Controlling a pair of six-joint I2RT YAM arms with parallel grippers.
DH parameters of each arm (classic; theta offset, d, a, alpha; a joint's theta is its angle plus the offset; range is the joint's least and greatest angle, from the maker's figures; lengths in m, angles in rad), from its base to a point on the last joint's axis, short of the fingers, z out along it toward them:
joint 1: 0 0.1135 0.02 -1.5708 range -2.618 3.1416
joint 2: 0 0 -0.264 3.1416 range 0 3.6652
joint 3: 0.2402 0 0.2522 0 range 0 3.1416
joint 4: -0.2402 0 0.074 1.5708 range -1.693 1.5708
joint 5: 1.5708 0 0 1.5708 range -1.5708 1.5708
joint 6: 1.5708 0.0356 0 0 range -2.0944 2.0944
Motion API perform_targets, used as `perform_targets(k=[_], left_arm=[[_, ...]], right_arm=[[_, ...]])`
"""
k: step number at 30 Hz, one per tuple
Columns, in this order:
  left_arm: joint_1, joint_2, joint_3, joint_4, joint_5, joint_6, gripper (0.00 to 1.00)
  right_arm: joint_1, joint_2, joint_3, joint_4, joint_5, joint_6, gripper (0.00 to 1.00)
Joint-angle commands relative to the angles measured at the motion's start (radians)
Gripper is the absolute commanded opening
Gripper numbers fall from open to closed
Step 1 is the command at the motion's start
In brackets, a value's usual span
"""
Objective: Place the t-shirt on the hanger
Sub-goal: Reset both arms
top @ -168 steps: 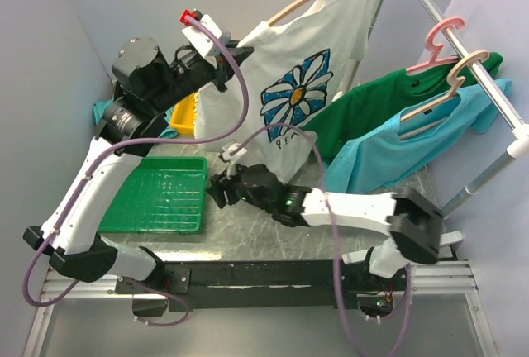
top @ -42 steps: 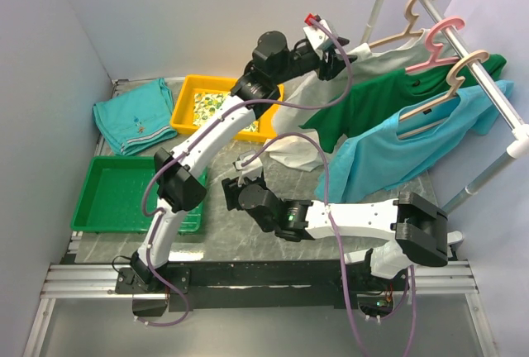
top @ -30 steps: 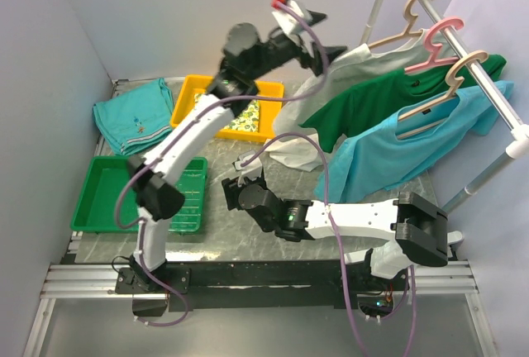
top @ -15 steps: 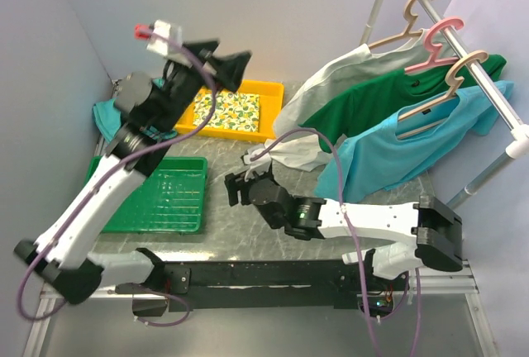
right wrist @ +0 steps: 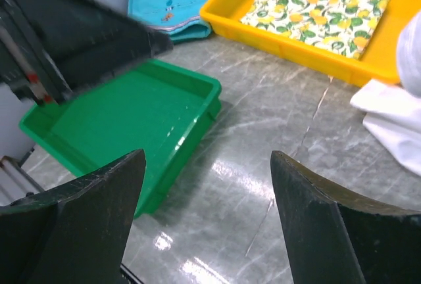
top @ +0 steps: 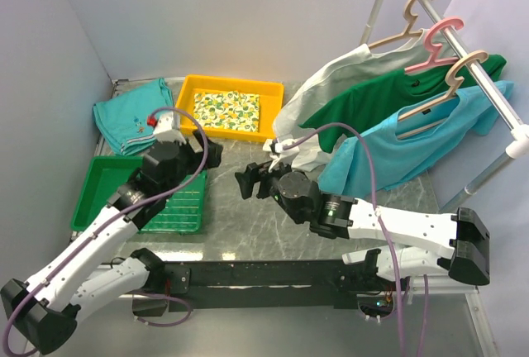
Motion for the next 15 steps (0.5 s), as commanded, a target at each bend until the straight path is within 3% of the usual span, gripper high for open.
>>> perform_targets(k=[1,15], left_arm=[[-0.022,-0.063,-0.082,-0.069,-0.111,-0.161,0.96],[-0.037,-0.097,-0.058,-0.078,-0.161,-0.118,0.96]], right_arm=[[-0.008,-0.036,-0.042,0.001,-0.008,0.051,0.85],[-0.018,-0.007,-0.022,0.000,-0.011,0.065,0.85]])
